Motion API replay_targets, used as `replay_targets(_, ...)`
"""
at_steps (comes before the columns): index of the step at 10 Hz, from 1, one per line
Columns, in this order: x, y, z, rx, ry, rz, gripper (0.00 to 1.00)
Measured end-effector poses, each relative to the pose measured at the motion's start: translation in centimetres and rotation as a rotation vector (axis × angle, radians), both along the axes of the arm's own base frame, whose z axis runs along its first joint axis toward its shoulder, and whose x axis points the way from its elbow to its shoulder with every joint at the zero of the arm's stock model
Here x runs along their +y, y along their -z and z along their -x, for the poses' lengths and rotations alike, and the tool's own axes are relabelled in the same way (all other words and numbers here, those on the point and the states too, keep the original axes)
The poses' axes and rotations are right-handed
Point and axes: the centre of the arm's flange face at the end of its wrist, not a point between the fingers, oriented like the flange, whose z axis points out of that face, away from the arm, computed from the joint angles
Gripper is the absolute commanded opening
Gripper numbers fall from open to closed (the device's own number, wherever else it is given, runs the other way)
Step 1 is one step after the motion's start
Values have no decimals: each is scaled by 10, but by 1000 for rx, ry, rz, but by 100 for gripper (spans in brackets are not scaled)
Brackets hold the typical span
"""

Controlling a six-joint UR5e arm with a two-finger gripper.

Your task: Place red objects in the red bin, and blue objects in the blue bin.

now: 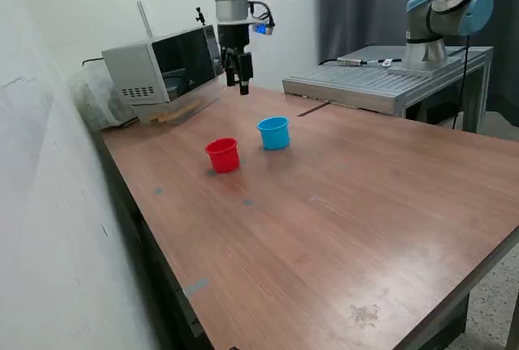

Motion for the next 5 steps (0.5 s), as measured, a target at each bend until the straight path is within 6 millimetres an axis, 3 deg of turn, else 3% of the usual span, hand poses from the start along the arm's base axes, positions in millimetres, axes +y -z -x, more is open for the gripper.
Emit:
replay_targets(2,-49,-90,-70,-41,-40,7,100)
replay_targets(5,-100,-179,-174,-89,-33,16,100)
